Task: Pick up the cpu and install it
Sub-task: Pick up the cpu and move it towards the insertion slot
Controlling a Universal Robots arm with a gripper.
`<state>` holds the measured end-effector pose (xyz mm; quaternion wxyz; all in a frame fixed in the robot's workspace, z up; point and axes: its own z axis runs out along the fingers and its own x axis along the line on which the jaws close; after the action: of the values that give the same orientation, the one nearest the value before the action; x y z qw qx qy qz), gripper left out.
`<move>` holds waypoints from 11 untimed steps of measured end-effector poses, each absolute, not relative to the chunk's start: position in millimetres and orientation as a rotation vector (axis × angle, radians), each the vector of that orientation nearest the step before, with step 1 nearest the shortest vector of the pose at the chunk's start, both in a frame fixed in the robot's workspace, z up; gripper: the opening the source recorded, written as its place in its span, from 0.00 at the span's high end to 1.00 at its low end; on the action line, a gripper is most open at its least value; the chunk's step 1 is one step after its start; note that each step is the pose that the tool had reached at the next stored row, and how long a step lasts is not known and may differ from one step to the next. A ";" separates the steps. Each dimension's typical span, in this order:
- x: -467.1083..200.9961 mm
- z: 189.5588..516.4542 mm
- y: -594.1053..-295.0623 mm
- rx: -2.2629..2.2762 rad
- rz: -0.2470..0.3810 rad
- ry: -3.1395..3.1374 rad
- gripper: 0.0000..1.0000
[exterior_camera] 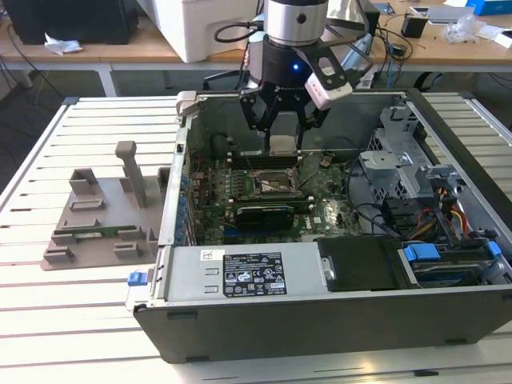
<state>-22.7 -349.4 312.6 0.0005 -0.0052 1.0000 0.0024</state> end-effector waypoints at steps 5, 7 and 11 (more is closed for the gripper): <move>-22.6 307.0 -349.4 -0.016 0.008 3.140 0.45; -22.6 304.7 -349.4 -0.016 0.008 3.140 0.45; -20.9 299.9 -349.1 -0.016 0.007 3.140 0.45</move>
<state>-20.9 -349.1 299.9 0.0005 -0.0052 1.0000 0.0022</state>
